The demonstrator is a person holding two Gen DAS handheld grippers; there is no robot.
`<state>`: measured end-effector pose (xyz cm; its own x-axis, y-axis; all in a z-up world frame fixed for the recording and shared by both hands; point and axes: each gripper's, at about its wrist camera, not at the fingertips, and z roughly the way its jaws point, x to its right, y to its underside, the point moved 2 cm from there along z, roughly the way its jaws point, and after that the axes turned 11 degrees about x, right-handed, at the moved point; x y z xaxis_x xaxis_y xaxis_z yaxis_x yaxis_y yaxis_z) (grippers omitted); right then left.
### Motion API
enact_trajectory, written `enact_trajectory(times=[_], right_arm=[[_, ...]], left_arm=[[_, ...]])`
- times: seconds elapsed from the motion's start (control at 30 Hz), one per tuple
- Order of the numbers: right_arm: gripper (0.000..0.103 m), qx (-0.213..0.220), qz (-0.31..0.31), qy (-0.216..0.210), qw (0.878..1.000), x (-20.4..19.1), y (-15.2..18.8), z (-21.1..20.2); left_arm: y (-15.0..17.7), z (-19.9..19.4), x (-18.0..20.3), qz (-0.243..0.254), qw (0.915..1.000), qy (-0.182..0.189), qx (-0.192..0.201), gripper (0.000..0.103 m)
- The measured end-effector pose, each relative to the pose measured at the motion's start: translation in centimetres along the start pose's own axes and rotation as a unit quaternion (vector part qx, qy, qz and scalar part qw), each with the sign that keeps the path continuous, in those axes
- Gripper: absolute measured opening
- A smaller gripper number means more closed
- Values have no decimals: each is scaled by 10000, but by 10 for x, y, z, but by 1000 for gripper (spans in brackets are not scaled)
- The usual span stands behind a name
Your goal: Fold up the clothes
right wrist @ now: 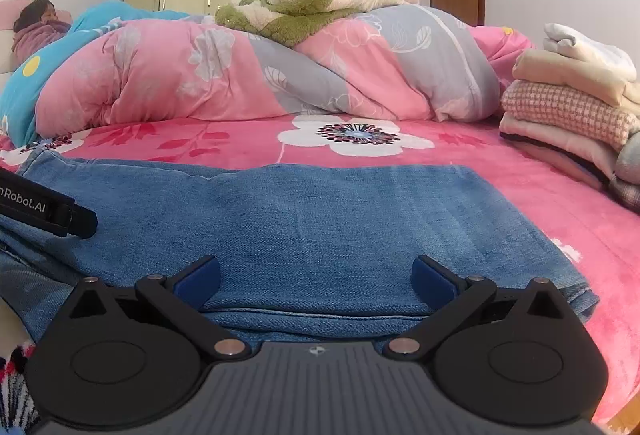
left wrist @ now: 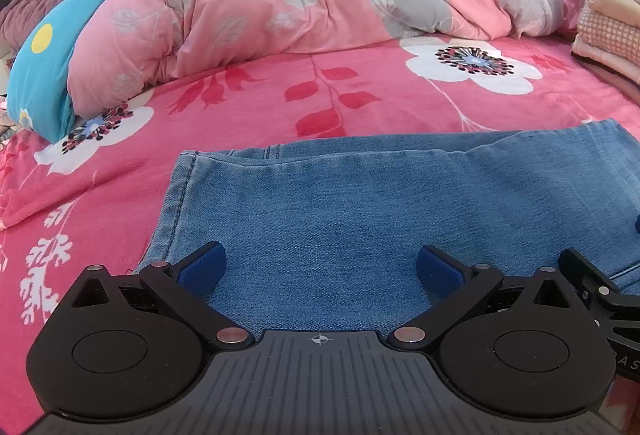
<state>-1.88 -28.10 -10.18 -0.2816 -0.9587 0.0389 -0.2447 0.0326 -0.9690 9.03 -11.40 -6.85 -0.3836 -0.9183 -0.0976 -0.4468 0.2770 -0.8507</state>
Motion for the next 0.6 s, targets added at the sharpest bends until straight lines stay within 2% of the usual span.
enact_trajectory(times=[0.6], right_arm=[[103, 47, 0, 20, 10000, -1, 2, -2]], left_arm=[[0, -1, 2, 25, 10000, -60, -9, 103]])
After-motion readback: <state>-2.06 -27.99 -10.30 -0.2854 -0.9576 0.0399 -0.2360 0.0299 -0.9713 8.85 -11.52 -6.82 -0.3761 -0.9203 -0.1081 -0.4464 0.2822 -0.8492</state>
